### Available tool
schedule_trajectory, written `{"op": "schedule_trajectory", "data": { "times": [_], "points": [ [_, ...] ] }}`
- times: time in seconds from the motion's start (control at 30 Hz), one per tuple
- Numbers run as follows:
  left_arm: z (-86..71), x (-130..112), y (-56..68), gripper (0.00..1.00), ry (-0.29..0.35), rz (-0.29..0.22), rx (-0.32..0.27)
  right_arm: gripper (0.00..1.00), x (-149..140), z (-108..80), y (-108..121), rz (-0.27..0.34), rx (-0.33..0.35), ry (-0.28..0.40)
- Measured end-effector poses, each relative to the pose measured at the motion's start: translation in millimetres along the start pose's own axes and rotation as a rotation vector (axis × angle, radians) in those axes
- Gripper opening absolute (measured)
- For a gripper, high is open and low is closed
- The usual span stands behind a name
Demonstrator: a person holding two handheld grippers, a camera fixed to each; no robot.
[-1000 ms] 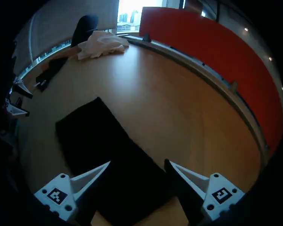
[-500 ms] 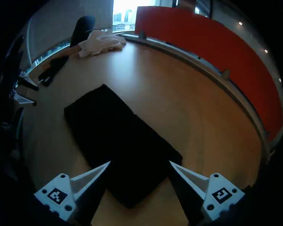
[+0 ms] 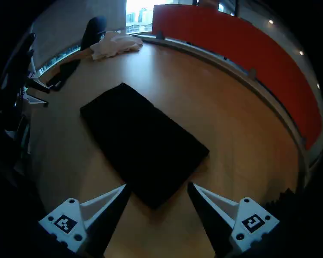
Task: Fold towel
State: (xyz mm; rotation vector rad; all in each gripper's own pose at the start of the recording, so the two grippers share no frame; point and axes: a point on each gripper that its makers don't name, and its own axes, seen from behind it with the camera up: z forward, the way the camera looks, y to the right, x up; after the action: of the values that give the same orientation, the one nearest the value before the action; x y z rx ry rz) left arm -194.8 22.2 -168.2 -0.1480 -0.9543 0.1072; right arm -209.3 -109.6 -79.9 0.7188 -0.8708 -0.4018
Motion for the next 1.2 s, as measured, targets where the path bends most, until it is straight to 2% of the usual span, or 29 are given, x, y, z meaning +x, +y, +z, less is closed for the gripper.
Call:
{"op": "schedule_trajectory", "data": {
  "times": [0.13,0.2,0.37,0.47,1.03,1.2],
  "points": [
    [-0.4,-0.3,0.3,0.96,0.0,0.003,0.0,0.97,-6.7,-0.1,-1.7,0.002,0.008,-0.009],
    [-0.6,-0.6,0.5,0.96,0.0,0.004,0.001,0.93,-10.6,0.0,-2.4,0.001,0.011,-0.017],
    [-1.2,-1.2,1.5,0.96,0.001,0.005,-0.001,0.64,-25.4,-0.4,-3.3,0.001,0.021,-0.065],
    [-1.5,-2.0,1.3,0.96,0.0,0.006,-0.001,0.55,-31.1,-0.9,-5.7,0.007,0.036,-0.081],
    [-1.5,-3.6,2.8,0.96,-0.003,0.01,-0.002,0.25,-42.8,0.4,-10.9,0.004,0.066,-0.114],
    [-1.0,-3.5,3.4,0.96,-0.004,0.012,-0.004,0.1,-43.6,2.1,-10.0,0.01,0.067,-0.114]
  ]
}}
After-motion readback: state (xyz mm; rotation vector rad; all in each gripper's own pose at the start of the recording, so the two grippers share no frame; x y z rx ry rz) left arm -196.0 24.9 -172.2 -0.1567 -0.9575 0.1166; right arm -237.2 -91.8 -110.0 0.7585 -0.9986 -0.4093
